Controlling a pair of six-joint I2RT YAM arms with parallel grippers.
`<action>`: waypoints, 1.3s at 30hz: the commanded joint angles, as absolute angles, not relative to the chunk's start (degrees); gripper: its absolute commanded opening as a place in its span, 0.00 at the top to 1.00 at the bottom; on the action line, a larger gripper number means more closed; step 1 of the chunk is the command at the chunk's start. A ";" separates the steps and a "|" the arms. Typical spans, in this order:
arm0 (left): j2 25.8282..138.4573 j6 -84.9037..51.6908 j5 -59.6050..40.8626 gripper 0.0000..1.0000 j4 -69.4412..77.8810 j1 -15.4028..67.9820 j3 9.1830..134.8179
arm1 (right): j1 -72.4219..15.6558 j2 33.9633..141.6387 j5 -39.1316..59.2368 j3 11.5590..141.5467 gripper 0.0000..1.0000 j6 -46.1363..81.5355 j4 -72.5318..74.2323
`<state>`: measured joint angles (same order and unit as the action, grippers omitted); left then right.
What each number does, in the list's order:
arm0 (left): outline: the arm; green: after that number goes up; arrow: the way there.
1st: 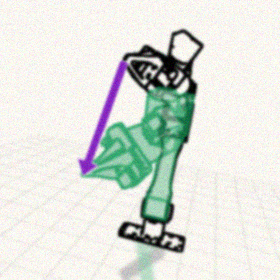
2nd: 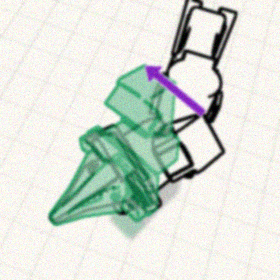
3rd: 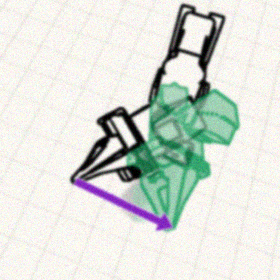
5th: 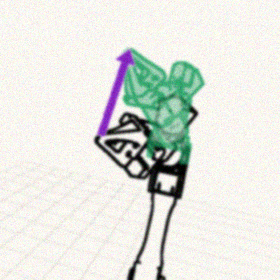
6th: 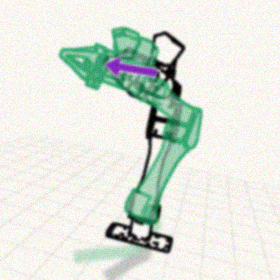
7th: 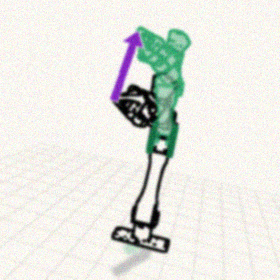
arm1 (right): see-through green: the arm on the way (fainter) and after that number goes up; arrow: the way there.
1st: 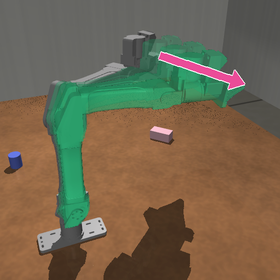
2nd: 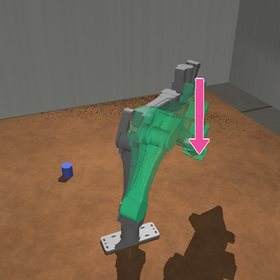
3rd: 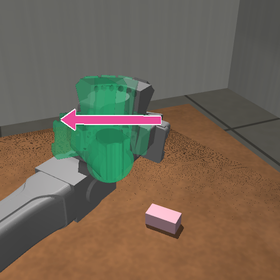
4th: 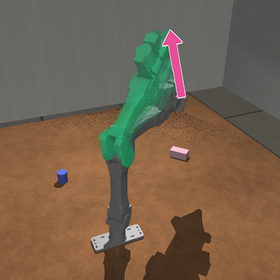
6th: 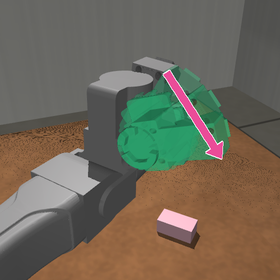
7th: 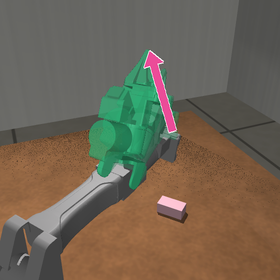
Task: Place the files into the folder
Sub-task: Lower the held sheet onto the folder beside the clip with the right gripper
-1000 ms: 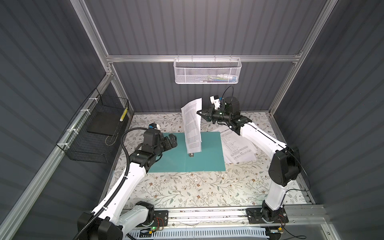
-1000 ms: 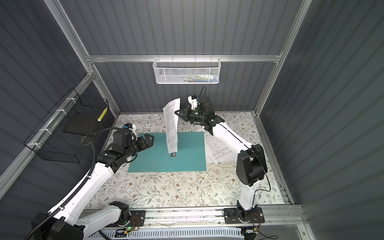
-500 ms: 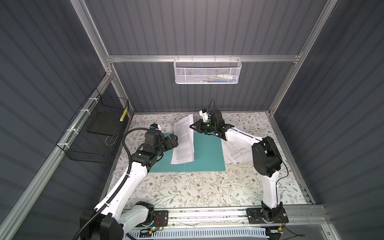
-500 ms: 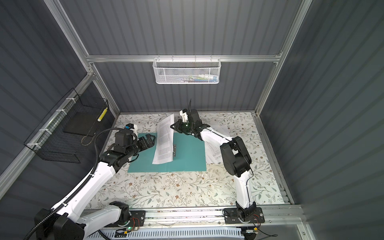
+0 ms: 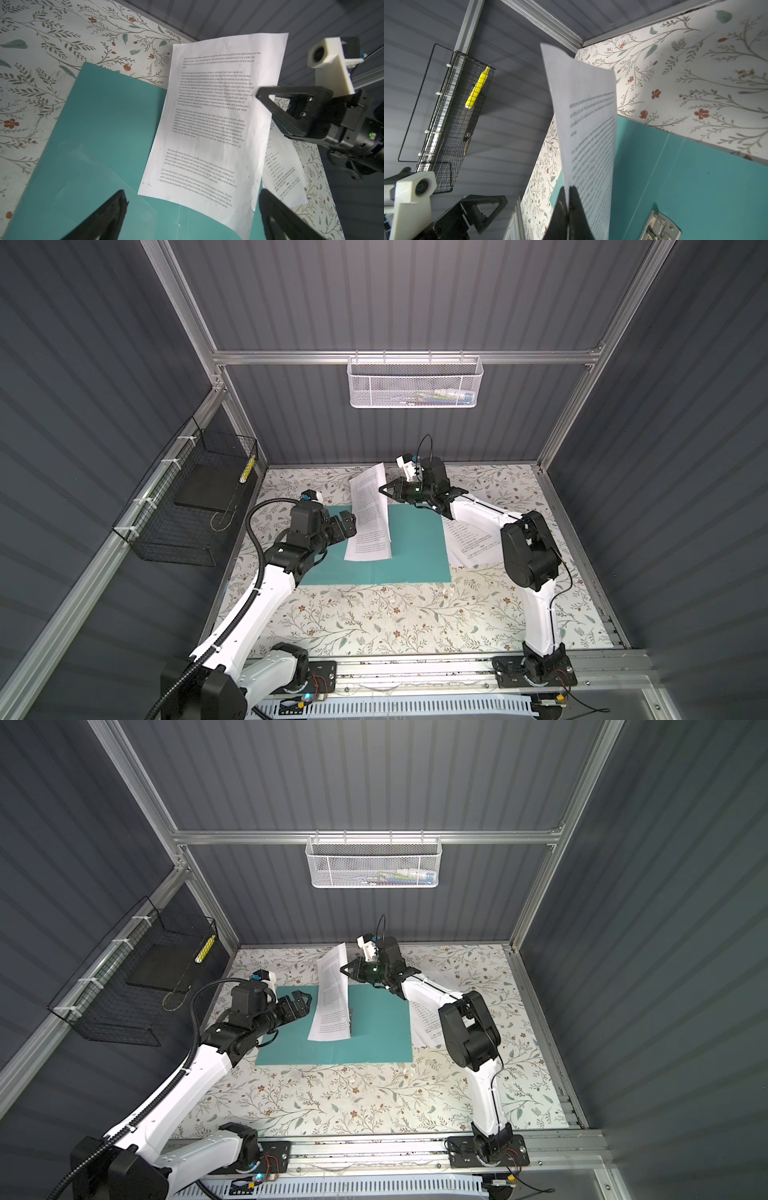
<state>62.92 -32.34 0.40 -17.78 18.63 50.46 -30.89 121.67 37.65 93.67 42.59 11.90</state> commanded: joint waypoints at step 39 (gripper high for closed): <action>63.06 -32.90 -1.23 0.01 -15.47 18.19 47.55 | -36.38 127.92 36.30 90.32 1.00 51.48 26.81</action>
<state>63.66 -32.45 -1.08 -15.31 18.63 48.82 -35.97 126.30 38.65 91.11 49.98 23.70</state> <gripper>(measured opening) 0.990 0.046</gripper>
